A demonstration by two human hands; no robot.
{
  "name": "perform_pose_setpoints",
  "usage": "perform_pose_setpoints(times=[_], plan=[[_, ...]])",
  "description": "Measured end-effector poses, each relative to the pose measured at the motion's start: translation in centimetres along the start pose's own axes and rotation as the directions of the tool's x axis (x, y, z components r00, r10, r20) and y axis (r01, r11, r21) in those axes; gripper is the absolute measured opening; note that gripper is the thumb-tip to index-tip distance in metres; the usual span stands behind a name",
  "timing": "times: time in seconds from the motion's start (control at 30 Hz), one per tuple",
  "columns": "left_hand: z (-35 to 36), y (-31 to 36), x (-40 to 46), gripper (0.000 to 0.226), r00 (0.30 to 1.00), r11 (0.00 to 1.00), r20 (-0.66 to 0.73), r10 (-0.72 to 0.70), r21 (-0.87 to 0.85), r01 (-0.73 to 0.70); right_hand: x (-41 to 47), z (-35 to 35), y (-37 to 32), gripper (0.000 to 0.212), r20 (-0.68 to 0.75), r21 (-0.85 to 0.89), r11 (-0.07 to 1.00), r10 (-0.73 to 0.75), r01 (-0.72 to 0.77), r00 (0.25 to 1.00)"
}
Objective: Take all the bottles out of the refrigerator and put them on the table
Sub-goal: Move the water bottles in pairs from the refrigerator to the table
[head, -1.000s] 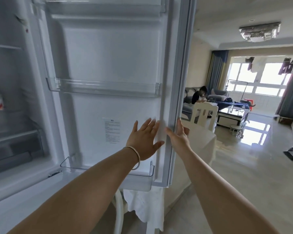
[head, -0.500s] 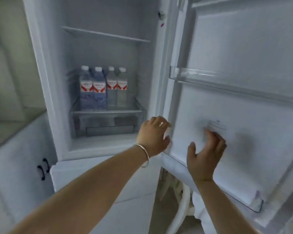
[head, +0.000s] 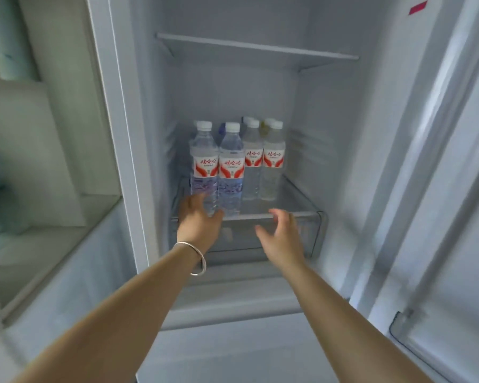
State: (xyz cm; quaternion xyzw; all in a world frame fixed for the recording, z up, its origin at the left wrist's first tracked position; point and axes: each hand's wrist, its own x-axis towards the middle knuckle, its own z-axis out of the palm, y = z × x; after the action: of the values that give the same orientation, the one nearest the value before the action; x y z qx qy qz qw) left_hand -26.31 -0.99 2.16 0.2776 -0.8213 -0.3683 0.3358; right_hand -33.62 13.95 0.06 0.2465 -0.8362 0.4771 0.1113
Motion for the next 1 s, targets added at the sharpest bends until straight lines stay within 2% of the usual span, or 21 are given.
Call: perform_pose_setpoints(times=[0.07,0.2,0.27,0.3,0.37,0.47,0.6,0.7,0.87,0.93,1.0], plan=[[1.0,-0.6,2.1,0.056,0.994,0.99,-0.067,-0.086,-0.117,0.077,2.5,1.8,-0.4,0.055,0.065,0.029,1.0,0.004,-0.006,0.998],[2.8,-1.2,6.2,0.066,0.974,0.951,-0.204,-0.101,-0.306,0.035,8.1,4.6,-1.9,0.057,0.148,0.234,0.97,0.037,-0.072,0.988],[3.4,-1.1,7.6,0.074,0.966,0.928,-0.22,-0.139,-0.369,0.049,10.0,5.4,-2.6,0.052,0.169,0.36,0.933,-0.048,-0.016,0.984],[3.7,-0.9,8.3,0.072,0.963,0.918,-0.225,-0.147,-0.395,0.048,10.7,5.7,-2.8,0.05,0.175,0.417,0.908,-0.12,0.036,0.977],[4.0,-0.6,9.8,0.053,0.957,0.893,-0.245,-0.155,-0.448,0.031,12.2,6.3,-2.7,0.053,0.171,0.508,0.853,-0.233,0.117,0.957],[4.3,-0.5,11.4,0.043,0.943,0.873,-0.274,-0.189,-0.487,0.034,13.9,7.4,-2.2,0.057,0.189,0.573,0.813,-0.258,0.107,0.947],[4.7,-0.6,11.1,0.042,0.93,0.854,-0.3,-0.211,-0.52,0.027,13.7,8.9,-2.2,0.065,0.037,0.544,0.827,-0.192,0.142,0.981],[4.1,-0.2,10.3,0.041,0.942,0.864,-0.293,-0.166,-0.503,-0.004,13.0,9.0,-2.8,0.065,-0.049,0.592,0.786,-0.185,0.177,0.982],[0.2,3.3,8.0,0.037,0.954,0.84,-0.298,-0.024,-0.523,-0.142,11.2,5.6,-6.1,0.057,-0.159,0.609,0.734,-0.257,0.3,0.953],[-1.9,5.1,6.0,0.036,0.955,0.804,-0.294,0.046,-0.556,-0.21,9.4,3.5,-8.1,0.054,-0.236,0.594,0.718,-0.275,0.362,0.932],[-4.0,6.6,3.3,0.044,0.954,0.748,-0.272,0.124,-0.606,-0.27,6.7,1.2,-9.7,0.05,-0.338,0.564,0.709,-0.27,0.423,0.902]])
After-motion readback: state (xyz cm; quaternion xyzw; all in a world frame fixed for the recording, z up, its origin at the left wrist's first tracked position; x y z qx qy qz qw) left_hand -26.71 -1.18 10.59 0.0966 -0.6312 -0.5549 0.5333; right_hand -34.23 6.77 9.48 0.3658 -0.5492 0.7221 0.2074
